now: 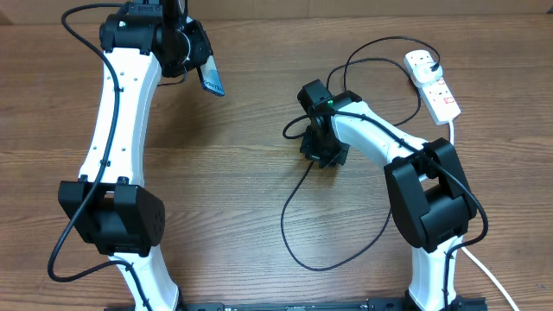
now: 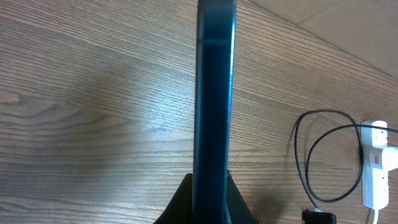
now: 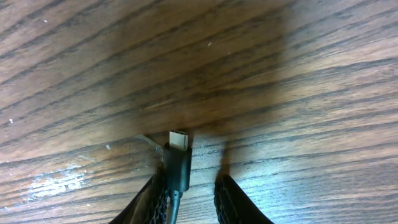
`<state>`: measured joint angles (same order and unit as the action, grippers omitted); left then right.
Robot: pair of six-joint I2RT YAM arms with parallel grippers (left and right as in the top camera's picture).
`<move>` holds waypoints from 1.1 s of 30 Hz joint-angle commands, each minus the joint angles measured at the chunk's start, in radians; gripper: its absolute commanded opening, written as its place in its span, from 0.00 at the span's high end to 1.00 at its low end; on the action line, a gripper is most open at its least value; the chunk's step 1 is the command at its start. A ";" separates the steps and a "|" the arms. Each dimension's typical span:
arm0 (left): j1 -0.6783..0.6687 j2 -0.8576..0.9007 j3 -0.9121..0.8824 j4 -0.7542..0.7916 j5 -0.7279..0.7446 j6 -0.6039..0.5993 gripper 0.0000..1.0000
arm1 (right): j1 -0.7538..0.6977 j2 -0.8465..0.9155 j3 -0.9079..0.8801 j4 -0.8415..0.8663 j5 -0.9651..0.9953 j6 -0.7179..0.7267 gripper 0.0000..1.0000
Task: Plug charger to phone and switch on socket
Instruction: 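Lower the right gripper onto the black cable's USB-C plug and grasp it, then lift the plug with the right gripper toward the phone's bottom edge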
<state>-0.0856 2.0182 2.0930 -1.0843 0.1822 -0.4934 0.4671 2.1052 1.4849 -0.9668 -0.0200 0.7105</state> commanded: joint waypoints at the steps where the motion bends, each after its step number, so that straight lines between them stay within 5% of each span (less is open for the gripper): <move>1: -0.005 0.006 0.004 0.009 0.003 0.022 0.96 | 0.004 0.033 0.006 0.003 -0.020 0.006 0.76; 16: -0.005 0.006 0.004 0.011 0.057 0.022 0.96 | 0.003 0.034 0.009 0.007 -0.106 0.007 0.96; 24: -0.005 0.006 0.004 0.012 0.117 0.023 0.96 | -0.009 0.026 0.011 0.011 -0.130 0.006 0.96; 33: 0.010 0.006 0.004 0.095 0.478 0.097 0.96 | -0.065 -0.086 0.066 0.011 -0.341 -0.121 0.96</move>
<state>-0.0853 2.0182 2.0930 -1.0206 0.4435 -0.4408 0.4297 2.1082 1.5051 -0.9604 -0.2356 0.6712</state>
